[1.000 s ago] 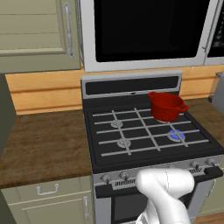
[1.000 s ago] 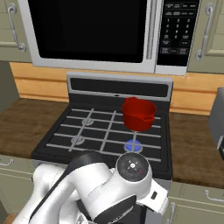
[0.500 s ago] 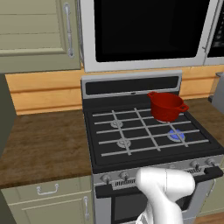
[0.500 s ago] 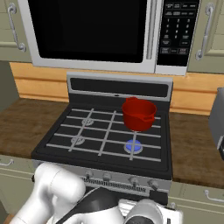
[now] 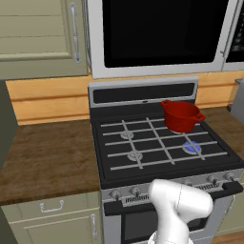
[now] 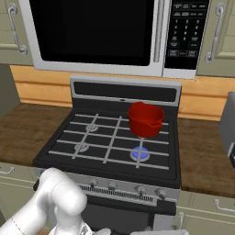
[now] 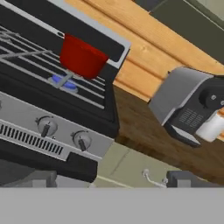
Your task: Turn off the front right burner of the stove.
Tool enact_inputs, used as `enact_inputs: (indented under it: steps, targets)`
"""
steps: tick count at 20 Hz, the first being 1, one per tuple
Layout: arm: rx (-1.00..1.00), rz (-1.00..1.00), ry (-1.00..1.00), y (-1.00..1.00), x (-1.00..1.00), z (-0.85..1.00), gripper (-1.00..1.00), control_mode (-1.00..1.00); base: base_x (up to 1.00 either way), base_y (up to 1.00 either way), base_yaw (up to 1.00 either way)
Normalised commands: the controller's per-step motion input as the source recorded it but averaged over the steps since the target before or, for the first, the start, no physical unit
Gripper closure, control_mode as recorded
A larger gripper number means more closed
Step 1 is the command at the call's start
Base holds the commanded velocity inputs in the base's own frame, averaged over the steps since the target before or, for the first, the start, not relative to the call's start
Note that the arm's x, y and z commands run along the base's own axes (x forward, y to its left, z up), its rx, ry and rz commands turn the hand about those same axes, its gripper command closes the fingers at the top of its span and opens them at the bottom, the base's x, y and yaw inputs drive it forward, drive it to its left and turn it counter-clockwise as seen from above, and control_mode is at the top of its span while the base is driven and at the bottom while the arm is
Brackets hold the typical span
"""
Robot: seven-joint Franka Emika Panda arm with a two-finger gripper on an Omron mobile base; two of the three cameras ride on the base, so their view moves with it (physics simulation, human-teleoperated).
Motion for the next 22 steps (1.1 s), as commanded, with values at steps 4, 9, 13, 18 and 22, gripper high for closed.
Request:
enact_inputs:
  steps: [4, 9, 13, 18, 22]
  targets:
    - [-0.27, 0.00, -0.37, 0.00, 0.63, -0.09, -1.00, -1.00, 0.00, 0.00, 0.00]
    - [-0.10, 0.00, -0.16, 0.00, 0.65, -0.19, -1.00, -1.00, 0.00, 0.00, 0.00]
    - [0.00, 0.00, -0.08, 0.00, 0.43, -0.14, -1.00, -1.00, 0.00, 0.00, 0.00]
    - [-0.01, 0.07, -0.05, -0.11, 0.27, -0.21, -1.00, -1.00, 0.00, 0.00, 0.00]
    - [-0.05, 0.22, -0.01, -0.31, 0.11, -0.34, -1.00, -1.00, 0.00, 0.00, 0.00]
